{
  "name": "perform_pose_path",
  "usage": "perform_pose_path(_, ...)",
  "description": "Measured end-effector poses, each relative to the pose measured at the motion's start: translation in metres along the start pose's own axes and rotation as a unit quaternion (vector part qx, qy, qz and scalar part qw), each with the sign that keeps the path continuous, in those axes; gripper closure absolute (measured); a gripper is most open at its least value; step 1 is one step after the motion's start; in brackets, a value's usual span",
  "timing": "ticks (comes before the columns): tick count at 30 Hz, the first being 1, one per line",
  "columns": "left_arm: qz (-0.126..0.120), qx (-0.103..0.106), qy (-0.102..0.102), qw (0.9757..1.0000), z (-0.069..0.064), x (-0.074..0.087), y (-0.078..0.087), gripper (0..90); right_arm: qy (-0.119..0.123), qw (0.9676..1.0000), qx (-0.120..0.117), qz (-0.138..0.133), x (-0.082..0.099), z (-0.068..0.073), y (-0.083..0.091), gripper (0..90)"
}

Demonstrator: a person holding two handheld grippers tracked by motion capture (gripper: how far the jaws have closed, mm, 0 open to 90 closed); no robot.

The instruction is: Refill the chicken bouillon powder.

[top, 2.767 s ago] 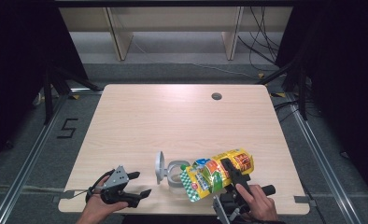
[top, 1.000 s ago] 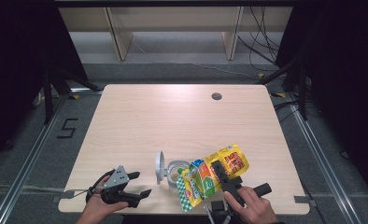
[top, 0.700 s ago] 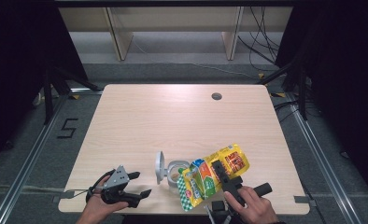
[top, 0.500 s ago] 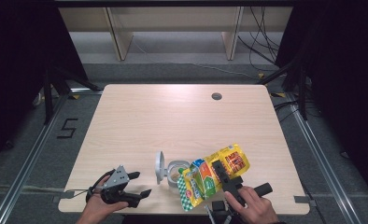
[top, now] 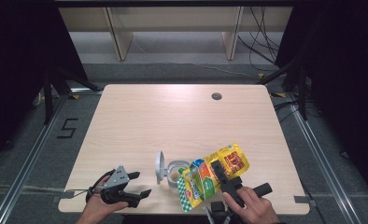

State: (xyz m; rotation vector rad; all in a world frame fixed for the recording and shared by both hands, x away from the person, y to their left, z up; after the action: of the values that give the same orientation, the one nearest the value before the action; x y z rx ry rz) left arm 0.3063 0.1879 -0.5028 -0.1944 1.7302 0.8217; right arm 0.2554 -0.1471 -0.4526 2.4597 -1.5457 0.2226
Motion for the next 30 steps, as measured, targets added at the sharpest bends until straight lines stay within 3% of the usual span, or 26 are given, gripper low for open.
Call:
perform_pose_path(3,0.003,0.001,-0.013,0.9999,0.0007,-0.0002,0.0005,22.0,0.014,0.9999,0.002,-0.008,-0.0004,-0.0037,-0.0006,44.1)
perform_pose_path(7,-0.002,0.001,-0.011,0.9999,0.0003,0.0001,-0.0005,22.0,0.016,0.9999,-0.001,-0.006,-0.0002,-0.0028,-0.0012,44.3)
perform_pose_path(10,0.001,0.002,-0.014,0.9999,0.0012,0.0001,-0.0006,22.0,0.003,1.0,0.0,0.003,-0.0004,-0.0014,-0.0001,44.4)
perform_pose_path(11,0.002,0.002,-0.011,0.9999,0.001,-0.0003,-0.0006,22.0,-0.015,0.9998,-0.004,0.014,-0.0007,0.0008,0.0011,44.4)
perform_pose_path(12,-0.003,0.0,-0.008,1.0,0.0001,-0.0001,-0.0011,22.0,0.016,0.9999,-0.004,0.001,-0.0019,-0.0038,-0.0008,44.4)
perform_pose_path(13,-0.005,0.001,-0.009,0.9999,0.0001,0.0001,-0.0012,22.0,0.008,1.0,-0.003,0.003,-0.0023,-0.0022,-0.0004,44.4)
perform_pose_path(16,-0.005,0.0,-0.009,0.9999,0.0002,0.0,-0.001,22.0,0.029,0.9996,0.002,-0.007,-0.0039,-0.0058,-0.0014,44.5)
perform_pose_path(17,-0.003,0.0,-0.012,0.9999,0.0008,-0.0001,-0.0004,22.0,0.027,0.9996,0.003,-0.007,-0.004,-0.0061,-0.0014,44.5)
perform_pose_path(19,-0.003,0.0,-0.009,1.0,0.0006,0.0,-0.0004,22.0,0.0,1.0,-0.001,0.005,-0.003,-0.0025,0.0009,44.6)
perform_pose_path(20,-0.004,-0.003,0.004,1.0,-0.0007,0.0006,-0.0009,22.0,0.019,0.9998,-0.002,0.001,-0.003,-0.0059,0.0007,44.5)
perform_pose_path(21,-0.004,-0.002,0.005,1.0,-0.0007,0.0006,-0.0011,22.0,0.005,1.0,0.0,0.007,-0.0027,-0.0048,0.0013,44.5)
perform_pose_path(24,-0.001,0.003,-0.009,0.9999,0.0004,0.0002,-0.0008,22.0,0.022,0.9997,-0.007,0.008,-0.0046,-0.0063,0.0011,44.6)
perform_pose_path(26,0.001,-0.001,-0.01,0.9999,0.0,-0.0003,-0.0003,22.0,0.017,0.9998,-0.007,0.003,-0.0055,-0.0026,-0.0002,45.6)
perform_pose_path(28,0.002,0.002,-0.012,0.9999,0.0006,-0.0001,0.0003,22.0,0.005,0.9994,-0.029,0.016,-0.0042,0.0022,0.0013,47.1)
perform_pose_path(30,0.007,0.0,-0.007,1.0,0.0009,-0.0001,0.0004,22.0,0.006,0.9996,-0.023,0.016,-0.0039,0.0008,0.0029,47.2)
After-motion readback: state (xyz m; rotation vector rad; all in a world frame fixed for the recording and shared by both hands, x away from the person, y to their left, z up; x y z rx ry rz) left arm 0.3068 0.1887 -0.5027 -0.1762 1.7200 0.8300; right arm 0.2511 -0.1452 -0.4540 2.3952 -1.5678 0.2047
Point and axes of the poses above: each handheld gripper's, and its own axes: y roughly backward along the jaws, x roughly out of its underside, z roughly to its left, the point moved 1 cm from there along -y, roughly forward along the jaws, and after that the axes turned 8 degrees about -z, right-handed, at the moved point
